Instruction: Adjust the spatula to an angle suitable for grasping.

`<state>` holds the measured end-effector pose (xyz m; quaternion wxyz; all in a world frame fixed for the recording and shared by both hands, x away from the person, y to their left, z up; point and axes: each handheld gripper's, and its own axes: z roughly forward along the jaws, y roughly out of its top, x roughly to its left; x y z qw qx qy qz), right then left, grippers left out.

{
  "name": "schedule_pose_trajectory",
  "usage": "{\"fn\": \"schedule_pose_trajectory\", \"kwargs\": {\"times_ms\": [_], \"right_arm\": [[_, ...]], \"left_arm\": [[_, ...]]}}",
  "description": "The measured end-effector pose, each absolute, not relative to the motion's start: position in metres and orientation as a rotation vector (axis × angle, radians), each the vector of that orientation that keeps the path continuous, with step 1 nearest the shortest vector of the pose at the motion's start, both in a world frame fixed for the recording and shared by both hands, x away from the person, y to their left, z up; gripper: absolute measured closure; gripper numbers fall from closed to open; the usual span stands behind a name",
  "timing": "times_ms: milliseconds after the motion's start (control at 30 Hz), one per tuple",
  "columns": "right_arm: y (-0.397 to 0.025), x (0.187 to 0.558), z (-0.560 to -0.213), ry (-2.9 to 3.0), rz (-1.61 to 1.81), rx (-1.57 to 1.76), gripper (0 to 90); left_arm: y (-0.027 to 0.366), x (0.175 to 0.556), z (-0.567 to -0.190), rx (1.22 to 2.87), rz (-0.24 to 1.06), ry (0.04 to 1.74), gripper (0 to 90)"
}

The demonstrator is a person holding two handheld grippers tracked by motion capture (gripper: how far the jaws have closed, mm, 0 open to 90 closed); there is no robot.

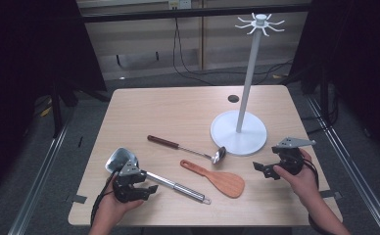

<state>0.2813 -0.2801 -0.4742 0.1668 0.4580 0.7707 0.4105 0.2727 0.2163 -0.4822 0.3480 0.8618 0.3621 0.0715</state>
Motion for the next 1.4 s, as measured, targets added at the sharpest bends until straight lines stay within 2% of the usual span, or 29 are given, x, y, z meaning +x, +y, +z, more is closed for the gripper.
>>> {"fn": "schedule_pose_trajectory", "kwargs": {"times_ms": [200,333,500,1267,1400], "right_arm": [[-0.28,0.281,-0.476,2.202,1.161,1.295,0.0],[-0.28,0.281,-0.476,2.205,1.156,1.296,0.0],[-0.283,0.278,-0.476,2.204,1.148,1.302,0.0],[-0.304,0.261,-0.477,2.162,1.124,1.356,0.0],[-0.304,0.261,-0.477,2.158,1.119,1.355,0.0]], "left_arm": [[0.215,0.275,-0.481,2.243,0.132,0.912,75.8],[0.205,0.277,-0.486,2.282,0.094,0.864,84.4],[0.188,0.28,-0.489,2.335,0.07,0.796,87.2],[0.174,0.294,-0.49,2.314,0.028,0.798,87.0],[0.185,0.294,-0.476,2.286,0.087,0.775,79.3]]}}
